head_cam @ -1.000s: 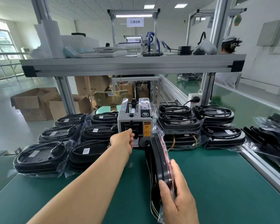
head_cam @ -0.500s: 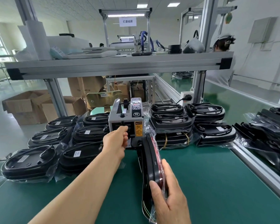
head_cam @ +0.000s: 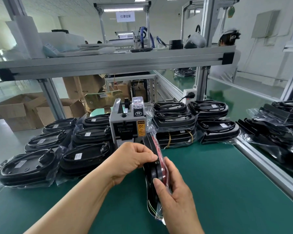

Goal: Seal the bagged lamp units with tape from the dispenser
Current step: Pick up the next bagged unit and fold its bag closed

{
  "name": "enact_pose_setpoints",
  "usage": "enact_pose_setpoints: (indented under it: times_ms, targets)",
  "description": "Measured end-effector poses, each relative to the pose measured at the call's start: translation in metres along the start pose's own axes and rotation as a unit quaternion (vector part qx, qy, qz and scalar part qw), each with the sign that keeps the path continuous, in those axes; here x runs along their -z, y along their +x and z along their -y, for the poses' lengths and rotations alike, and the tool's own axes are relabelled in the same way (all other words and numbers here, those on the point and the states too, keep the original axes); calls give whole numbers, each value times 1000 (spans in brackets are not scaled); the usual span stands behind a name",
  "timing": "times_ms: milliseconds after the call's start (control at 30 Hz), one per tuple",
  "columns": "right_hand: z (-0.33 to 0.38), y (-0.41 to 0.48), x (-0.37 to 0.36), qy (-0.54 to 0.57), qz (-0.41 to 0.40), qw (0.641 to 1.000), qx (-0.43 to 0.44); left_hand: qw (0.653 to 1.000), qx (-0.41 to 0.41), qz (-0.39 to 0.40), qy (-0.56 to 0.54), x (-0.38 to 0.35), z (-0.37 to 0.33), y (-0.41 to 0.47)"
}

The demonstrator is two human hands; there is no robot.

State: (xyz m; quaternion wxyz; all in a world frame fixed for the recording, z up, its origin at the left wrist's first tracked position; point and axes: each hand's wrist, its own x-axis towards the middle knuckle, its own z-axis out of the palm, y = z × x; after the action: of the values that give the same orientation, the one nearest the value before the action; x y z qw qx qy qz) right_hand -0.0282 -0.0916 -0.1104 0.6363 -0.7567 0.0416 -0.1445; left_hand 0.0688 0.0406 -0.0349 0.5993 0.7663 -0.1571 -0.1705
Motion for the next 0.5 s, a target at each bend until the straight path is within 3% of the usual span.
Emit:
enact_pose_setpoints:
  times_ms: [500]
  targets:
    - [4,-1,0,-11,3,1000,-2,999,-14,-26,44,0,3,6]
